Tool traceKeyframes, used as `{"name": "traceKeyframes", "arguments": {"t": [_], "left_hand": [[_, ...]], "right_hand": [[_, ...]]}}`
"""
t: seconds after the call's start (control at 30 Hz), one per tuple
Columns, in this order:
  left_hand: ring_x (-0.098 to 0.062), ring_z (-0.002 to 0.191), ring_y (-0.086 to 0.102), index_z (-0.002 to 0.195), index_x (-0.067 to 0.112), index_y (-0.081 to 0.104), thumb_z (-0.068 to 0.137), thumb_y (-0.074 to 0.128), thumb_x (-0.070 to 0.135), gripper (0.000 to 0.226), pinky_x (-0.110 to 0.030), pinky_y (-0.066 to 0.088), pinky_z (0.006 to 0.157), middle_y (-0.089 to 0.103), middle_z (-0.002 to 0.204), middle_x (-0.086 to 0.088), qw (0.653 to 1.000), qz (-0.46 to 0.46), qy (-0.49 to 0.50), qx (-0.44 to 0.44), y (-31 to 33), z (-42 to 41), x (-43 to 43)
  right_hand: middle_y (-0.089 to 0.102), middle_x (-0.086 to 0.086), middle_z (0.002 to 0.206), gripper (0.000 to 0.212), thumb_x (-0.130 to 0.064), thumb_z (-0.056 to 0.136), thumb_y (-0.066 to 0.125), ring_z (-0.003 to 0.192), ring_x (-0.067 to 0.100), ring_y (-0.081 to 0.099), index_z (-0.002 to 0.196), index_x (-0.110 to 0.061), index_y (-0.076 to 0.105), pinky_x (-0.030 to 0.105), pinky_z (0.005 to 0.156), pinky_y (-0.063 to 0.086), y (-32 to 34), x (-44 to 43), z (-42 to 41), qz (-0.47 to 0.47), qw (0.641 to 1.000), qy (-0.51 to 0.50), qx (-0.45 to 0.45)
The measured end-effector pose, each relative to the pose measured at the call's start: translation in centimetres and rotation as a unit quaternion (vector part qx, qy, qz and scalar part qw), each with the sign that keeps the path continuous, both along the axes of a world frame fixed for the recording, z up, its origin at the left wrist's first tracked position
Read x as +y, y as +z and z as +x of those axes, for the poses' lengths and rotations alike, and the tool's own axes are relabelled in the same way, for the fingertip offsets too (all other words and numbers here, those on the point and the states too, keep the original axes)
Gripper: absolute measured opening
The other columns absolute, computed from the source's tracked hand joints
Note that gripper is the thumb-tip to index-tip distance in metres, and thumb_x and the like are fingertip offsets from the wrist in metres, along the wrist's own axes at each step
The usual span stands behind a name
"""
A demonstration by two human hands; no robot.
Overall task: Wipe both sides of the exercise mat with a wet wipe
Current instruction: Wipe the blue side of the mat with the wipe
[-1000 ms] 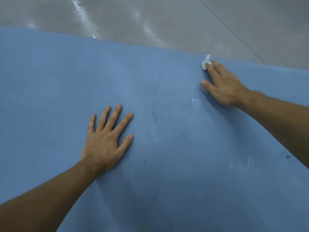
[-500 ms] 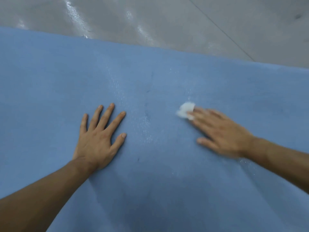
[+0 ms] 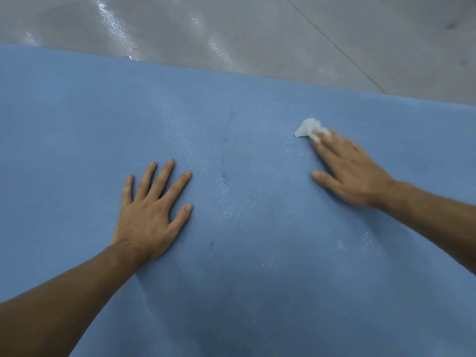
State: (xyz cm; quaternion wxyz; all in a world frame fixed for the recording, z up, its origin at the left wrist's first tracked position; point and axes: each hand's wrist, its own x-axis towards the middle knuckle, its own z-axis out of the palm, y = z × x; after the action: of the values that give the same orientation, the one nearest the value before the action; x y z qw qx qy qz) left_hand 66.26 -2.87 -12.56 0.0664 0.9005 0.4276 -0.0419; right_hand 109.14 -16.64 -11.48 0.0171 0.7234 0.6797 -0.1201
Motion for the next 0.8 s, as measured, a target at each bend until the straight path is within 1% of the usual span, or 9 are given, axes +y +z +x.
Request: {"name": "traceKeyframes", "arguments": {"t": [0.1, 0.2, 0.27, 0.33, 0.47, 0.53, 0.63, 0.7, 0.8], "left_hand": [[-0.02, 0.16, -0.001, 0.163, 0.046, 0.011, 0.101, 0.021, 0.064, 0.066, -0.057, 0.004, 0.127, 0.001, 0.173, 0.011, 1.0, -0.002, -0.002, -0.004, -0.1, 0.0, 0.0], [-0.019, 0.16, -0.002, 0.163, 0.047, 0.011, 0.101, 0.021, 0.065, 0.065, -0.057, 0.002, 0.127, 0.001, 0.173, 0.012, 1.0, -0.003, 0.001, -0.007, -0.2, 0.0, 0.0], [-0.018, 0.16, -0.002, 0.162, 0.047, 0.011, 0.101, 0.021, 0.065, 0.065, -0.056, 0.001, 0.127, 0.001, 0.173, 0.012, 1.0, -0.004, 0.002, -0.009, -0.2, 0.0, 0.1], [-0.018, 0.16, -0.003, 0.162, 0.048, 0.01, 0.101, 0.02, 0.065, 0.065, -0.056, 0.001, 0.127, 0.0, 0.173, 0.013, 1.0, -0.005, 0.003, -0.009, -0.2, 0.0, 0.0], [-0.017, 0.16, -0.006, 0.162, 0.048, 0.007, 0.101, 0.019, 0.065, 0.065, -0.056, 0.001, 0.127, -0.002, 0.173, 0.013, 1.0, -0.005, 0.002, -0.005, -0.2, 0.1, 0.0], [-0.017, 0.16, -0.006, 0.163, 0.047, 0.007, 0.101, 0.019, 0.065, 0.065, -0.056, 0.001, 0.127, -0.003, 0.173, 0.013, 1.0, -0.004, 0.002, -0.005, -0.2, 0.1, 0.0], [-0.018, 0.16, -0.005, 0.163, 0.047, 0.007, 0.101, 0.019, 0.065, 0.065, -0.057, 0.001, 0.127, -0.002, 0.173, 0.013, 1.0, -0.006, 0.001, -0.007, -0.1, 0.1, -0.1], [-0.018, 0.16, -0.004, 0.163, 0.047, 0.008, 0.101, 0.019, 0.065, 0.065, -0.057, 0.002, 0.127, -0.002, 0.173, 0.012, 1.0, -0.005, -0.001, -0.009, -0.1, 0.0, -0.1], [-0.019, 0.16, -0.003, 0.163, 0.047, 0.009, 0.101, 0.019, 0.066, 0.065, -0.057, 0.002, 0.127, -0.001, 0.173, 0.012, 1.0, -0.002, -0.001, -0.012, -0.2, 0.0, 0.0]], "right_hand": [[0.011, 0.007, 0.174, 0.078, -0.066, 0.106, 0.021, 0.161, 0.028, 0.009, 0.167, -0.016, 0.014, 0.052, 0.126, 0.018, 0.1, -4.9, -4.3, -0.004, 0.992, 0.127, 0.013], [0.015, 0.002, 0.174, 0.073, -0.061, 0.108, 0.026, 0.161, 0.029, 0.008, 0.164, -0.014, 0.027, 0.051, 0.127, 0.012, 0.4, -9.2, -8.2, -0.001, 0.966, 0.26, 0.006], [0.016, 0.001, 0.174, 0.07, -0.059, 0.109, 0.027, 0.161, 0.027, 0.01, 0.162, -0.014, 0.033, 0.048, 0.127, 0.013, 0.4, -10.0, -8.5, 0.009, 0.956, 0.294, -0.008], [0.02, 0.006, 0.171, 0.068, -0.057, 0.109, 0.028, 0.159, 0.026, 0.02, 0.162, -0.014, 0.03, 0.045, 0.126, 0.019, -0.1, -9.3, -6.9, 0.034, 0.966, 0.256, -0.008], [0.022, 0.012, 0.17, 0.079, -0.065, 0.107, 0.017, 0.155, 0.031, 0.028, 0.163, -0.01, 0.025, 0.043, 0.124, 0.024, -0.4, -5.1, -0.8, 0.027, 0.997, 0.062, -0.039], [0.023, 0.014, 0.17, 0.086, -0.071, 0.101, 0.014, 0.154, 0.034, 0.028, 0.164, -0.012, 0.022, 0.047, 0.123, 0.025, -0.1, -2.9, 2.1, 0.014, 0.998, -0.053, -0.043], [0.025, 0.018, 0.165, 0.089, -0.071, 0.094, 0.022, 0.144, 0.043, 0.037, 0.161, -0.013, 0.021, 0.054, 0.117, 0.032, 0.6, -0.3, 4.4, 0.017, 0.979, -0.203, -0.003], [0.024, 0.017, 0.164, 0.091, -0.072, 0.092, 0.025, 0.144, 0.043, 0.037, 0.161, -0.012, 0.02, 0.055, 0.118, 0.032, 0.6, -0.1, 4.4, 0.018, 0.975, -0.222, 0.017], [0.021, 0.016, 0.168, 0.094, -0.074, 0.094, 0.022, 0.151, 0.037, 0.028, 0.164, -0.012, 0.018, 0.05, 0.124, 0.024, 0.4, -1.2, 3.2, 0.02, 0.987, -0.156, 0.027]]}}
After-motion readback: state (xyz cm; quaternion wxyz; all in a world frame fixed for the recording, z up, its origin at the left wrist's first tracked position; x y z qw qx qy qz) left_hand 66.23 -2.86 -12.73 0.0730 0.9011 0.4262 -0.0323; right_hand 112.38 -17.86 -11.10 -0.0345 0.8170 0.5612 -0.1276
